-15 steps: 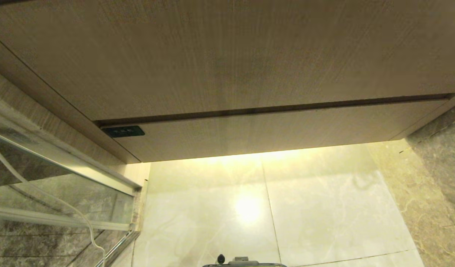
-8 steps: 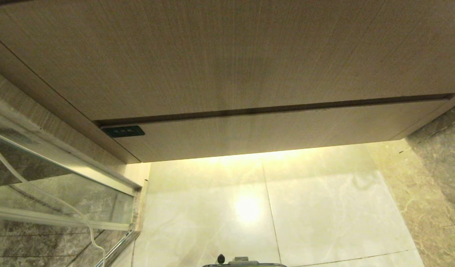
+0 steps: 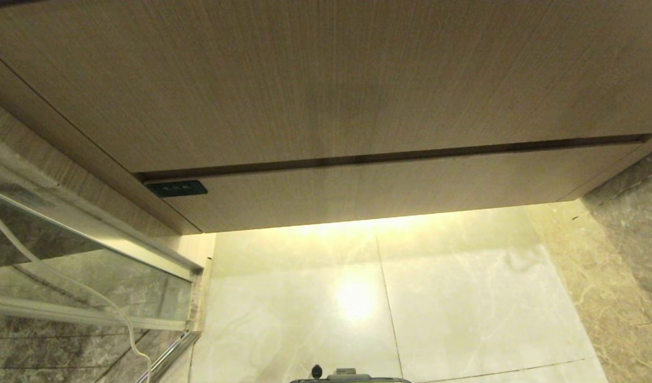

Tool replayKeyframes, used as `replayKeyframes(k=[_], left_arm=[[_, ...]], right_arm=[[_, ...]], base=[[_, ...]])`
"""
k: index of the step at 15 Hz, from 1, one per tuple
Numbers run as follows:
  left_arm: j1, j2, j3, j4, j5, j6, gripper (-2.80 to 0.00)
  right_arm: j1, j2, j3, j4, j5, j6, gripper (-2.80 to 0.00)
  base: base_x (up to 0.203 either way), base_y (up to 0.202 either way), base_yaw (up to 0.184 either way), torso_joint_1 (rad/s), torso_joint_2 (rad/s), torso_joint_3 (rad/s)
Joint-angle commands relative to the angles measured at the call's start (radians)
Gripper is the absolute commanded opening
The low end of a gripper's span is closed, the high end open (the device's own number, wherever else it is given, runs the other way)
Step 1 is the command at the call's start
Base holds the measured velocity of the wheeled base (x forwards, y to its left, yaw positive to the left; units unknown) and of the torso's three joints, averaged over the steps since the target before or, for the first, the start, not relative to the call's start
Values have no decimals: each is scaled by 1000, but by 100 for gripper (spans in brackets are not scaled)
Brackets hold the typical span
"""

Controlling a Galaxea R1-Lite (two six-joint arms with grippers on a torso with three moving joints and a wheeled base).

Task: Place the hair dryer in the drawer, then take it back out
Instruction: Pull open the drawer

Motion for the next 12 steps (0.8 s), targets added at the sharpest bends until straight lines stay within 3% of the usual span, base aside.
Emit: replayKeyframes(k=[1, 6, 8, 12], left_arm=[[0, -1, 1, 0, 0, 0, -280], [0, 0, 2, 0, 0, 0, -280], [0, 0, 0, 0, 0, 0, -280], [0, 0, 2, 0, 0, 0, -280]], right_arm=[[3, 235, -120, 17, 28, 3, -280], [22, 325, -141, 171, 190, 49, -280], [84, 325, -146, 259, 203, 85, -280], [94, 297, -145, 362, 278, 102, -280]], base=[[0, 0, 0, 0, 0, 0], [0, 0, 0, 0, 0, 0], [0, 0, 0, 0, 0, 0], [0, 0, 0, 0, 0, 0]])
